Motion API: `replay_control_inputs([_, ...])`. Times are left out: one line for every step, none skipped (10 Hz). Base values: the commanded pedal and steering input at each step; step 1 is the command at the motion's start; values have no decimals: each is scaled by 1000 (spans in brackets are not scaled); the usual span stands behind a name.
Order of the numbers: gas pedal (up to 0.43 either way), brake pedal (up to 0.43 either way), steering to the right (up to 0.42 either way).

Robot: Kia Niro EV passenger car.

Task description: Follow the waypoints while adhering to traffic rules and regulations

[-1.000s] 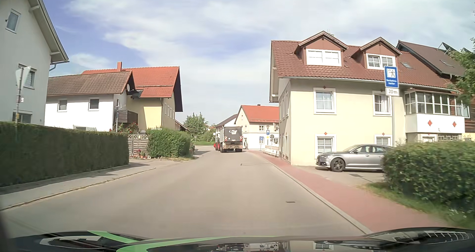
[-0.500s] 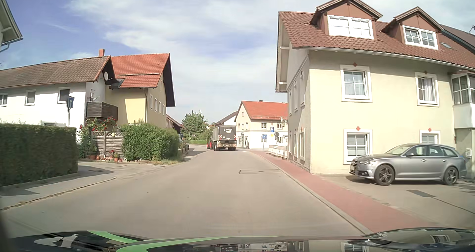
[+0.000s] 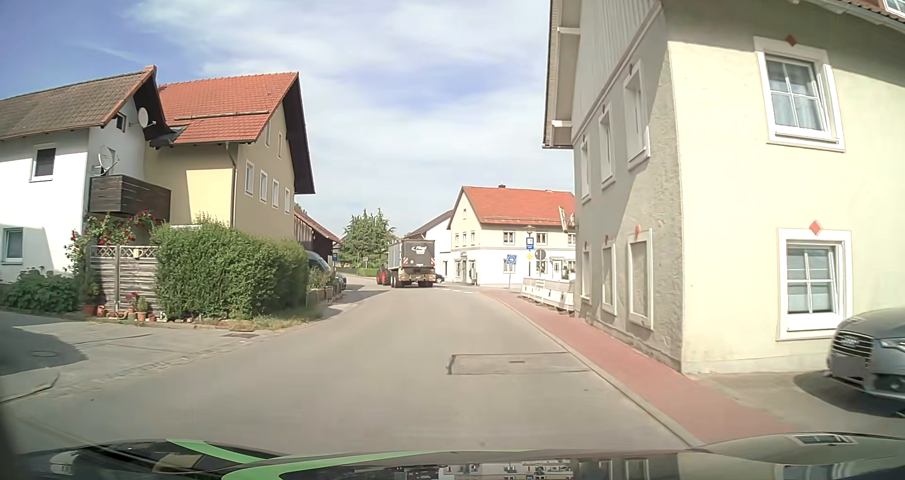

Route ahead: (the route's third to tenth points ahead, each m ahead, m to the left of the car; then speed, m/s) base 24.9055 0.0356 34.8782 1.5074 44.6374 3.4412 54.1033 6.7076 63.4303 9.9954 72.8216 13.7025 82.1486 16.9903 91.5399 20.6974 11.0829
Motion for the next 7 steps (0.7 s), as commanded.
replay_control_inputs([79, 0, -6])
replay_control_inputs([67, 0, -6])
replay_control_inputs([67, 0, -6])
replay_control_inputs([67, 0, -6])
replay_control_inputs([67, 0, -6])
replay_control_inputs([67, 0, -7])
replay_control_inputs([67, 0, -7])
